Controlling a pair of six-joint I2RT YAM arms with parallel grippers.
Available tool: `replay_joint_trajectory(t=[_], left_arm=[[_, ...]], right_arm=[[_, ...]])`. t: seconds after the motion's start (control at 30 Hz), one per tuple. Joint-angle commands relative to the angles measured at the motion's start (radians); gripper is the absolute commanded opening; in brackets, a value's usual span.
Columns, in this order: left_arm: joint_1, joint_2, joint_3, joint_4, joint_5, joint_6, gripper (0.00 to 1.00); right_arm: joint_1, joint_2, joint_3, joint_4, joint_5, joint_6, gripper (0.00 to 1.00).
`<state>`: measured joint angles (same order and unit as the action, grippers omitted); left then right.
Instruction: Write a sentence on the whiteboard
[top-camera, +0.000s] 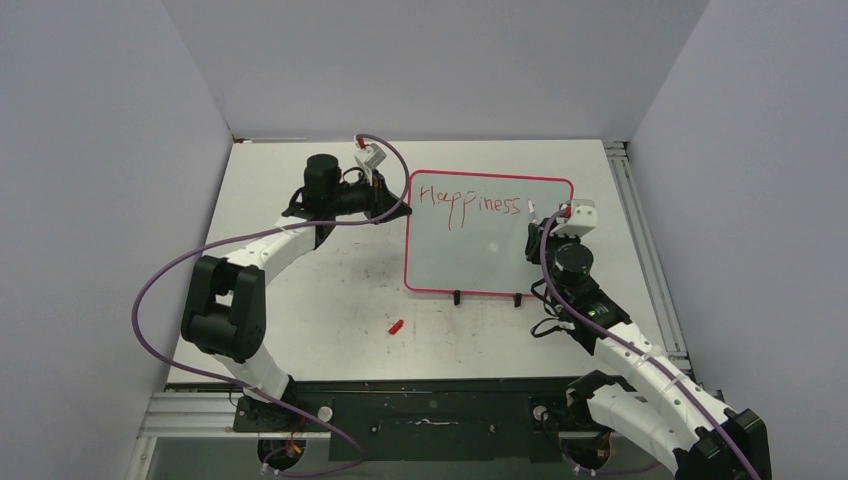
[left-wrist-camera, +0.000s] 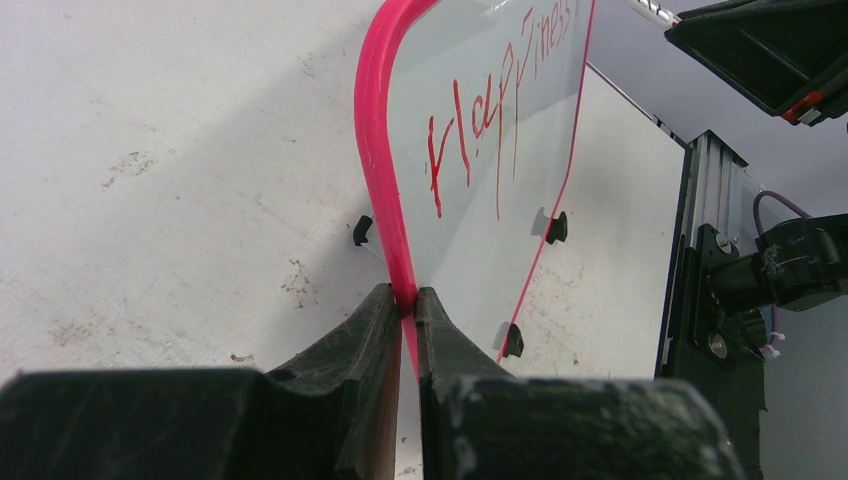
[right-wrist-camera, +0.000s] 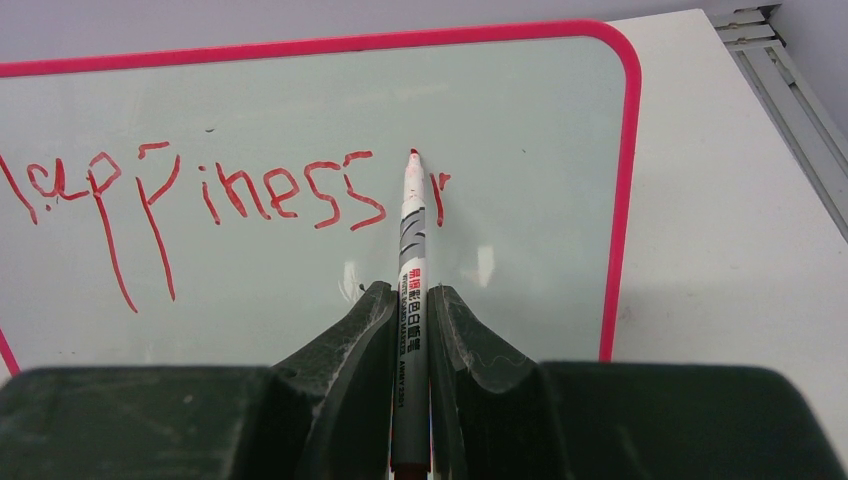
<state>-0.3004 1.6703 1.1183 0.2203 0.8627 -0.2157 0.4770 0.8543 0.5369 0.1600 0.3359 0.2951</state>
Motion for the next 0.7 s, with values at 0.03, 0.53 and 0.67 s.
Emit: replay_joint_trajectory(t=[0.03, 0.53, 0.67], left_arm=[[0.003, -0.054, 0.020, 0.050, 0.010, 0.021, 0.00], [0.003, -0.058, 0.021, 0.050, 0.009, 0.021, 0.00], [0.003, -0.059, 0.020, 0.049, 0.009, 0.021, 0.00]], right_arm=[[-0.008, 0.004, 0.032, 0.049, 0.013, -0.006, 0.05], [-0.008, -0.085, 0.002, 0.009, 0.064, 0.007, 0.05], [-0.012, -0.073, -0.006, 0.013, 0.059, 0.007, 0.05]])
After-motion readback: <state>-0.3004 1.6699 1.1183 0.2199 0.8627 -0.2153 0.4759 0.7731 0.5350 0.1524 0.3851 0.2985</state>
